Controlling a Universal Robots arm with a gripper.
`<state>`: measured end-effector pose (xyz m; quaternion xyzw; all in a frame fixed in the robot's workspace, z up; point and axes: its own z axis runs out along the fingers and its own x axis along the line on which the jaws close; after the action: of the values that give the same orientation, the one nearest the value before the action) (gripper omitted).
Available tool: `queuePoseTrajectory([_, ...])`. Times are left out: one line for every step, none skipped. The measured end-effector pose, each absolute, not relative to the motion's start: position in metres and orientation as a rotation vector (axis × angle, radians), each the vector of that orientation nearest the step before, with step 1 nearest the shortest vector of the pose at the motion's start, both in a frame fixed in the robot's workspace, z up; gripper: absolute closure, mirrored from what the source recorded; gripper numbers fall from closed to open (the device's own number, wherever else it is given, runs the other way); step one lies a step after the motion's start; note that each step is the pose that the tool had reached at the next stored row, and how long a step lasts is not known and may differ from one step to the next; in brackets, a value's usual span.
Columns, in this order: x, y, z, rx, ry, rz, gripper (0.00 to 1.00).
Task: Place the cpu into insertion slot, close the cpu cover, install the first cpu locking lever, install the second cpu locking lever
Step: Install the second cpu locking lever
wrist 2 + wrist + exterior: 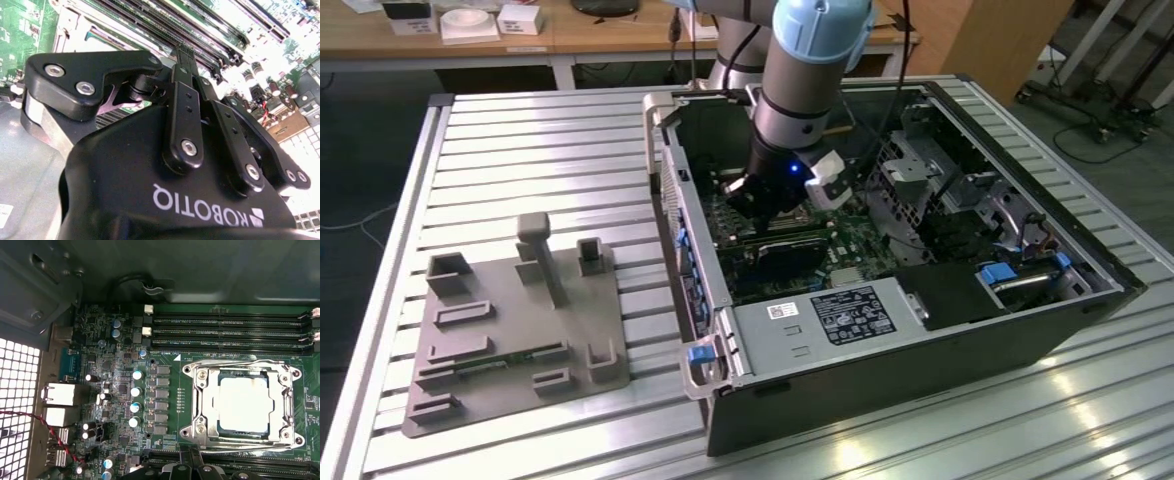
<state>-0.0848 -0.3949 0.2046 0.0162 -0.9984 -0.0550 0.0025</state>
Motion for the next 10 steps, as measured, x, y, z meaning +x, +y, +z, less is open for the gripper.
queuePoseTrajectory([-0.0847, -0.3947, 0.2042, 0.051, -3.131, -0.175, 0.90])
queuePoseTrajectory([-0.0847, -0.3945, 0.2038, 0.051, -3.131, -0.177, 0.90])
queuePoseTrajectory([-0.0847, -0.3943, 0.2033, 0.051, -3.131, -0.178, 0.90])
queuePoseTrajectory([-0.0848, -0.3942, 0.2030, 0.051, -3.131, -0.179, 0.90])
queuePoseTrajectory([-0.0848, -0.3942, 0.2028, 0.051, -3.131, -0.180, 0.90])
queuePoseTrajectory([-0.0848, -0.3941, 0.2028, 0.051, -3.131, -0.181, 0.90])
queuePoseTrajectory([-0.0848, -0.3941, 0.2026, 0.051, -3.131, -0.181, 0.90])
queuePoseTrajectory([-0.0848, -0.3941, 0.2026, 0.051, -3.131, -0.182, 0.90])
queuePoseTrajectory([-0.0848, -0.3941, 0.2027, 0.051, -3.131, -0.182, 0.90])
queuePoseTrajectory([-0.0848, -0.3941, 0.2026, 0.051, -3.131, -0.182, 0.90])
